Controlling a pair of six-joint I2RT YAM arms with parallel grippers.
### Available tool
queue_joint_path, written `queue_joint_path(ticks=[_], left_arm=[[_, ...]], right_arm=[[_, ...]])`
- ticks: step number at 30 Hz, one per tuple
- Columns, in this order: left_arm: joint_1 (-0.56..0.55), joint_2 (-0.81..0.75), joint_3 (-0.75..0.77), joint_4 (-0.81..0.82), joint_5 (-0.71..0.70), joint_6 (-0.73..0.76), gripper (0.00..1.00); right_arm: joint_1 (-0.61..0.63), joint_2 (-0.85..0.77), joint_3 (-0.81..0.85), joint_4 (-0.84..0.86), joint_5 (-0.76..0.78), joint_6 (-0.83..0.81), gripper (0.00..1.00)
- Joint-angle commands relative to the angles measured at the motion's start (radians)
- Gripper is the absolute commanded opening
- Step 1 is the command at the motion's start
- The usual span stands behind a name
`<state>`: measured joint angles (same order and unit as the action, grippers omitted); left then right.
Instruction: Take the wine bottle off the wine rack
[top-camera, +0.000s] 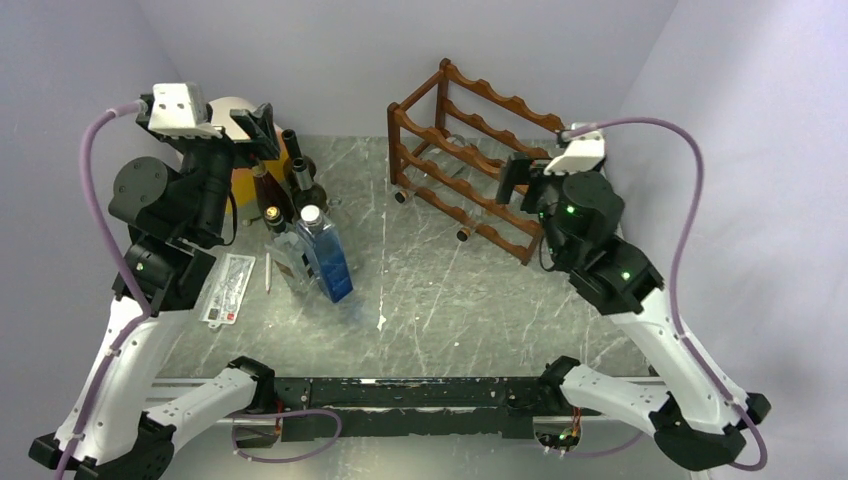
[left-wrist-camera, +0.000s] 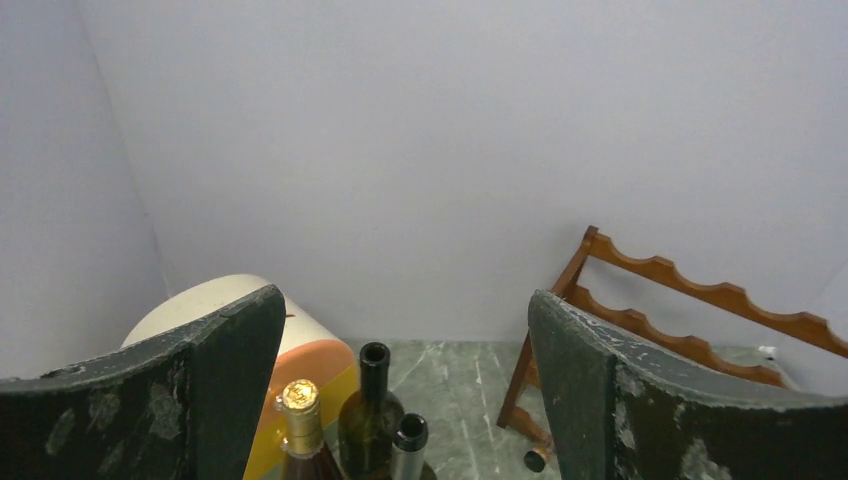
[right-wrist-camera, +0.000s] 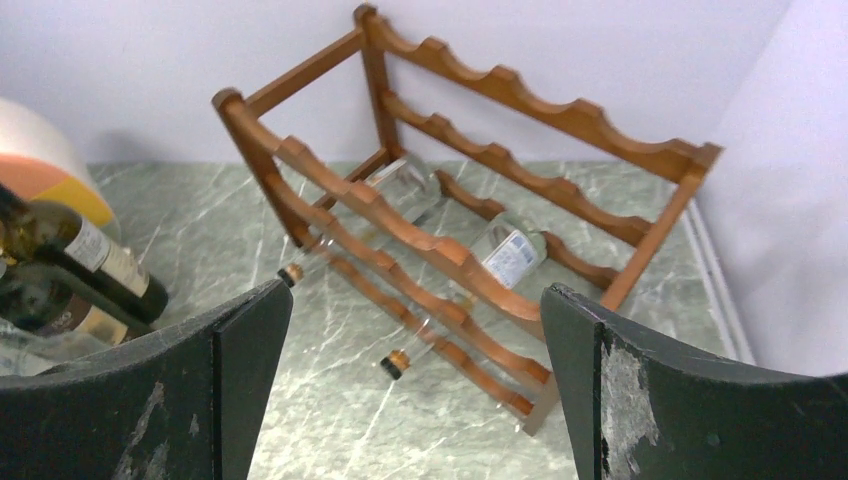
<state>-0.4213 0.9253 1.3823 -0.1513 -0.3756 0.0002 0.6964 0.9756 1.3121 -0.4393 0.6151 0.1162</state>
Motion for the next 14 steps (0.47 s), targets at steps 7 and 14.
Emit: queue_joint_path(ticks=[7,14], left_arm=[[0.008,-0.007,0.082,-0.128,-0.010,-0.078,0.95],[0.007,-0.009,0.072,-0.135,-0.023,-0.077,0.95]], right_arm=[[-0.005,-0.123,0.106,-0.086,0.015,-0.059,1.00],[-0.004,-0.149,0.107,-0.052,0.005,-0.064,1.00]])
